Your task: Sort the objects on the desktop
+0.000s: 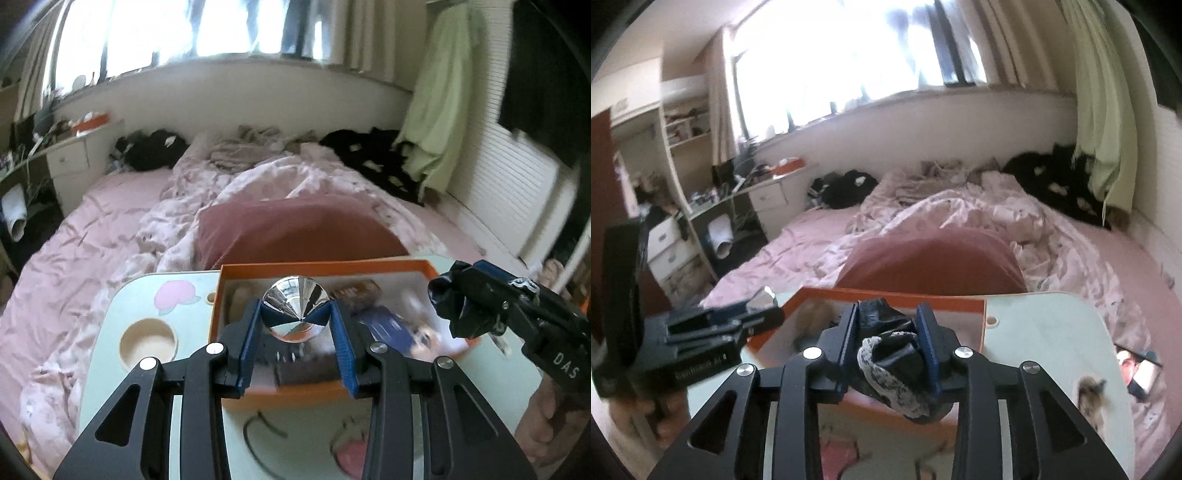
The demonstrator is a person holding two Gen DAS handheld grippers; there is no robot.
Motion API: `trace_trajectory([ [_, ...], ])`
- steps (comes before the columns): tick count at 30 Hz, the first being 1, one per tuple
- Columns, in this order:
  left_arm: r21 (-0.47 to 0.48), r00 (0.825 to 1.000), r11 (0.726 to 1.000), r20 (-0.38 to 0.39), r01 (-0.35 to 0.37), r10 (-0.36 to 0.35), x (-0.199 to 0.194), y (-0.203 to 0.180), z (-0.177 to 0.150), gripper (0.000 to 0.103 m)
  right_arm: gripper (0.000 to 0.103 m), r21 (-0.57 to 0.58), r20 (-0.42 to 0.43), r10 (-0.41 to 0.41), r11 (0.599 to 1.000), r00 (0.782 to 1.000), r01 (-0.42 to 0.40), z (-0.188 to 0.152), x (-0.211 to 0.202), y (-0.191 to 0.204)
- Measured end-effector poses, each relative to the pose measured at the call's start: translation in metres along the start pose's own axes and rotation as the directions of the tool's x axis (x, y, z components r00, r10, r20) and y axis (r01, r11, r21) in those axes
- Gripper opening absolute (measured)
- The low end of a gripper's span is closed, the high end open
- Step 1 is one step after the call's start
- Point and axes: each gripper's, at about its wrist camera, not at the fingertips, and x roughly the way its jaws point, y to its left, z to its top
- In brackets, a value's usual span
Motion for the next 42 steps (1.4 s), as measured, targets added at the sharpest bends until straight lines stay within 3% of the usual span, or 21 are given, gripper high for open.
trace_trajectory([
  [1, -0.018, 1.0, 1.0, -0.021, -0.001, 0.0, 0.012, 0.004, 0.0, 0.041, 0.047, 0.004, -0.023, -0.01, 1.0, 1.0, 0.01, 0.001, 0.013, -0.004],
  [3, -0.049, 0.996, 0.999, -0.084, -0.016, 0.012, 0.032, 0.01, -0.004, 0.06, 0.075, 0.005, -0.076, -0.042, 0.999, 0.996, 0.042, -0.003, 0.033, -0.011],
  [4, -0.06, 0.992, 0.998, -0.127, -0.032, 0.024, 0.044, 0.012, -0.01, 0.072, 0.079, 0.008, -0.121, -0.072, 0.997, 0.99, 0.074, -0.01, 0.045, -0.015],
  [6, 0.018, 0.994, 0.998, -0.085, -0.06, 0.062, 0.047, 0.002, -0.022, 0.076, 0.079, -0.069, -0.095, -0.073, 0.995, 0.993, 0.066, -0.02, 0.046, -0.011],
  [7, 0.062, 0.993, 0.994, -0.073, -0.09, 0.094, 0.047, -0.004, -0.027, 0.078, 0.079, -0.126, -0.088, -0.105, 0.988, 0.991, 0.094, -0.024, 0.046, -0.005],
  [9, 0.072, 0.995, 0.994, -0.041, -0.087, 0.09, 0.044, -0.009, -0.033, 0.08, 0.079, -0.254, -0.082, -0.225, 0.947, 0.971, 0.198, -0.035, 0.048, 0.013],
  [26, 0.084, 0.999, 0.996, -0.035, -0.029, 0.032, 0.017, -0.022, -0.048, 0.081, 0.079, -0.235, -0.077, -0.203, 0.955, 0.976, 0.18, -0.045, 0.024, 0.007],
  [31, 0.068, 0.999, 0.998, 0.049, 0.009, -0.013, -0.031, -0.017, -0.046, 0.081, 0.08, -0.151, -0.005, -0.106, 0.983, 0.994, 0.104, -0.043, -0.018, 0.005],
  [33, 0.087, 0.999, 0.996, 0.021, 0.035, -0.037, -0.044, -0.017, -0.051, 0.081, 0.084, -0.159, -0.022, -0.103, 0.982, 0.994, 0.098, -0.047, -0.03, 0.009],
  [37, 0.101, 0.987, 0.99, -0.134, 0.103, -0.089, -0.044, -0.018, -0.076, 0.081, 0.087, -0.201, -0.088, -0.132, 0.973, 0.987, 0.112, -0.072, -0.037, 0.015],
  [39, 0.107, 0.975, 0.988, -0.204, 0.108, -0.085, -0.034, -0.021, -0.092, 0.081, 0.087, -0.219, -0.119, -0.153, 0.968, 0.981, 0.125, -0.087, -0.035, 0.016],
  [42, 0.122, 0.967, 0.989, -0.248, 0.084, -0.052, -0.02, -0.026, -0.112, 0.081, 0.088, -0.201, -0.171, -0.154, 0.972, 0.973, 0.119, -0.107, -0.029, 0.011],
])
